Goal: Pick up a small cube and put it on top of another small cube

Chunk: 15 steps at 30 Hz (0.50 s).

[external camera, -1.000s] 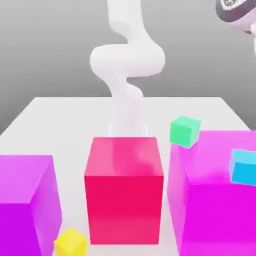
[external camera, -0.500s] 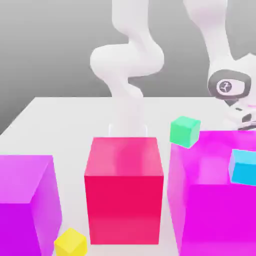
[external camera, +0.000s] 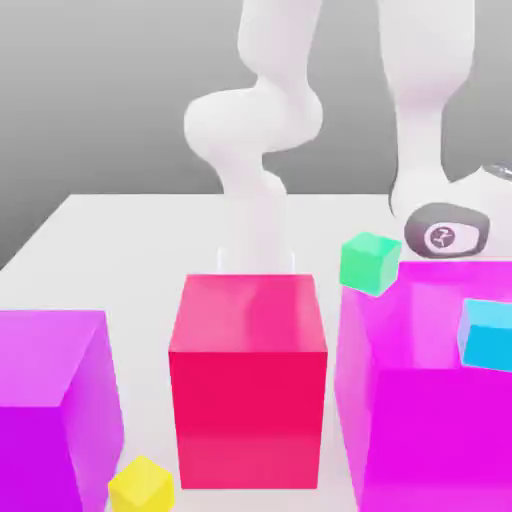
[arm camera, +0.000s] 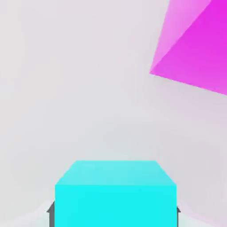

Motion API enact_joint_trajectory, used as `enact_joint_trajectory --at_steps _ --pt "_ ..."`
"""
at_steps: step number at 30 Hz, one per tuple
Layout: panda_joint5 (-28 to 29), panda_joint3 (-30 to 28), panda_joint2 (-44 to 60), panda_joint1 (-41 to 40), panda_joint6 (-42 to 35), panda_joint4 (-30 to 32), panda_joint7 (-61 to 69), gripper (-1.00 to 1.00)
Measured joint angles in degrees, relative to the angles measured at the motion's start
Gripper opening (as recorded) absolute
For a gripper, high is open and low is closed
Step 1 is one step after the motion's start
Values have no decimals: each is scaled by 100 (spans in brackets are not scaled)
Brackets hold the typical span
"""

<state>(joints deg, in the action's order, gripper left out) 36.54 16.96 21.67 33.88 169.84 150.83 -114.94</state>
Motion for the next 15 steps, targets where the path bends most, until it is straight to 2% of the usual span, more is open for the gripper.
enact_joint_trajectory --at_steps 4,11,15 --pt "-519 546 -340 -434 -222 110 397 -100" --pt "-2049 1629 -1257 -1195 -773 407 1568 -100" --pt "-2235 1898 -1357 -1152 -1058 -132 1930 -100"
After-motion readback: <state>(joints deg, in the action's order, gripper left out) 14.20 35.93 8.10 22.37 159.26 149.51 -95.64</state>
